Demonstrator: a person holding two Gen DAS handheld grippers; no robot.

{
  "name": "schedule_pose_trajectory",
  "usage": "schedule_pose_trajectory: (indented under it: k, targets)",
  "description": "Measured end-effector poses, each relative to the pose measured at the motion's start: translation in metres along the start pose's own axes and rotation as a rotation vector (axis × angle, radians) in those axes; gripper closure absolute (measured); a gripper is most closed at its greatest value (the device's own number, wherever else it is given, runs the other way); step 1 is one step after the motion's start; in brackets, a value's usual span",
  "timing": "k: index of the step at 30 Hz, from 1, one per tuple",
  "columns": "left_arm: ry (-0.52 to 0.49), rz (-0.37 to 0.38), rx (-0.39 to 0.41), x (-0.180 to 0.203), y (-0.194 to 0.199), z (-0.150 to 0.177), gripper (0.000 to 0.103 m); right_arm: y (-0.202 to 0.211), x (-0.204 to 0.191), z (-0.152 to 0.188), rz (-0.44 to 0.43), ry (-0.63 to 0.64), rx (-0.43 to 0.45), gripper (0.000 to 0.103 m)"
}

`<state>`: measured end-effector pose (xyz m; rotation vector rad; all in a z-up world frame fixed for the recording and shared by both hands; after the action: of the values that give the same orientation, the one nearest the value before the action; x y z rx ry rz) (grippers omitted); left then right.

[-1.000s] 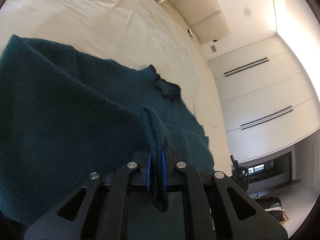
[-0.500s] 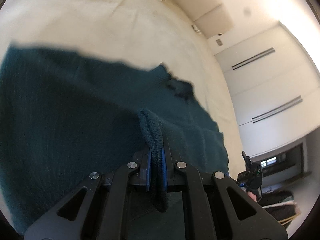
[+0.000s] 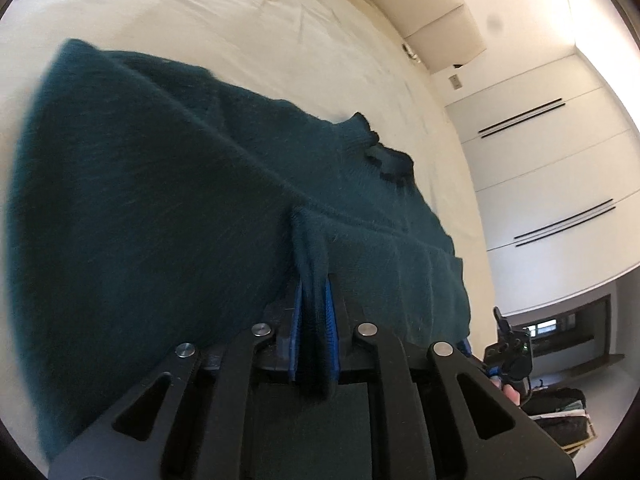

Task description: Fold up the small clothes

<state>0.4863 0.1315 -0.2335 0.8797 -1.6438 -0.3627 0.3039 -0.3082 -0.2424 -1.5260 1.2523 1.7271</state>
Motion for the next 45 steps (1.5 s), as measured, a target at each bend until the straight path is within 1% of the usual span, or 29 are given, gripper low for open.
schedule_pose_trajectory:
  k: [2,3,5,6,10,12,14,15,17,18,19,21,23,24,26,27,28,29,33,35,36,37,38,39,41,42,43,44,45]
  targets:
    - [-0.002,-0.04,-0.013,-0.002,0.01,0.003,0.092,0.011,-0.001,0.006,0.014,0.001,-0.007,0.032]
    - [-0.006,-0.087,-0.01,-0.004,0.02,0.004,0.092,0.019,-0.004,0.01,0.042,0.003,-0.009,0.029]
    - [-0.029,-0.192,0.019,0.002,0.034,0.005,0.092,0.032,-0.014,0.015,0.07,0.027,-0.001,0.025]
    - [-0.071,-0.218,0.054,0.013,0.044,0.004,0.092,0.039,-0.023,0.017,0.068,0.05,0.005,0.025]
    - [-0.226,-0.152,0.091,0.062,0.045,0.002,0.092,0.035,-0.066,0.011,0.013,0.169,0.003,0.02]
    - [-0.308,-0.118,0.076,0.084,0.024,0.004,0.092,0.013,-0.083,0.006,-0.017,0.227,-0.025,0.019]
    - [-0.328,-0.134,0.043,0.083,0.009,0.006,0.092,-0.008,-0.082,0.001,-0.021,0.215,-0.057,0.019]
    - [-0.326,-0.159,0.019,0.079,-0.003,0.009,0.092,-0.024,-0.079,-0.002,-0.031,0.206,-0.097,0.019]
    - [-0.3,-0.203,-0.022,0.061,-0.019,0.012,0.092,-0.048,-0.065,-0.007,0.022,0.197,-0.135,0.019]
    - [-0.283,-0.174,-0.019,0.052,-0.019,0.014,0.092,-0.055,-0.051,-0.01,0.078,0.192,-0.14,0.022]
    - [-0.268,-0.132,-0.002,0.049,-0.016,0.016,0.092,-0.057,-0.039,-0.015,0.107,0.176,-0.135,0.034]
    - [-0.223,-0.067,-0.001,0.035,-0.005,0.018,0.092,-0.047,-0.017,-0.027,0.076,0.118,-0.122,0.047]
    - [-0.214,-0.052,0.0,0.03,0.003,0.018,0.092,-0.017,-0.003,-0.043,0.045,0.067,-0.054,0.046]
    - [-0.222,-0.056,0.002,0.029,0.006,0.018,0.092,-0.006,-0.002,-0.048,0.05,0.062,-0.02,0.043]
    - [-0.22,-0.067,0.011,0.03,0.008,0.021,0.092,0.025,-0.001,-0.058,0.069,0.038,0.074,0.027]
    - [-0.216,-0.072,0.017,0.03,0.01,0.021,0.092,0.039,-0.008,-0.058,0.047,0.041,0.119,0.016]
    - [-0.214,-0.077,0.025,0.029,0.009,0.02,0.092,0.043,-0.017,-0.057,0.031,0.059,0.13,0.014]
    - [-0.216,-0.085,0.033,0.034,0.006,0.025,0.092,0.042,-0.031,-0.05,0.009,0.104,0.118,0.014]
    - [-0.249,-0.117,0.047,0.04,0.002,0.037,0.092,-0.005,-0.062,-0.013,-0.05,0.216,-0.076,0.013]
    - [-0.243,-0.106,0.044,0.038,0.008,0.043,0.092,-0.03,-0.063,0.004,-0.011,0.274,-0.153,0.013]
    - [-0.229,-0.094,0.044,0.033,0.018,0.047,0.092,-0.042,-0.052,0.01,0.066,0.292,-0.189,0.017]
    - [-0.219,-0.091,0.047,0.029,0.028,0.051,0.092,-0.047,-0.042,0.009,0.118,0.288,-0.195,0.035]
    - [-0.215,-0.096,0.055,0.026,0.039,0.055,0.092,-0.046,-0.034,0.007,0.147,0.278,-0.194,0.041]
    - [-0.213,-0.125,0.074,0.018,0.058,0.061,0.092,-0.036,-0.029,0.004,0.137,0.257,-0.187,0.041]
    - [-0.192,-0.161,0.115,-0.001,0.093,0.072,0.092,-0.012,-0.032,0.004,0.129,0.248,-0.136,0.026]
    - [-0.162,-0.165,0.142,-0.012,0.113,0.081,0.09,0.007,-0.034,0.004,0.144,0.265,-0.089,0.014]
    - [-0.135,-0.163,0.162,-0.02,0.126,0.088,0.086,0.022,-0.038,0.003,0.152,0.287,-0.05,0.009]
    - [-0.088,-0.165,0.189,-0.031,0.147,0.1,0.07,0.041,-0.041,0.008,0.149,0.311,-0.025,0.009]
    - [-0.065,-0.159,0.204,-0.035,0.157,0.109,0.038,0.057,-0.047,0.014,0.132,0.34,-0.023,0.009]
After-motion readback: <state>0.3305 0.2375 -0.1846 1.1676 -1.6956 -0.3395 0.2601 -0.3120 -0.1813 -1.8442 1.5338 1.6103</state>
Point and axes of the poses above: each gripper's, at about its wrist camera, not at the fingertips, and y roughly against the way its jaws point, x to its right, z to its underside, the point moved 3 cm from there along -y, roughly the way its jaws point, and after that the axes turned 1 degree about x, right-handed, at the moved point
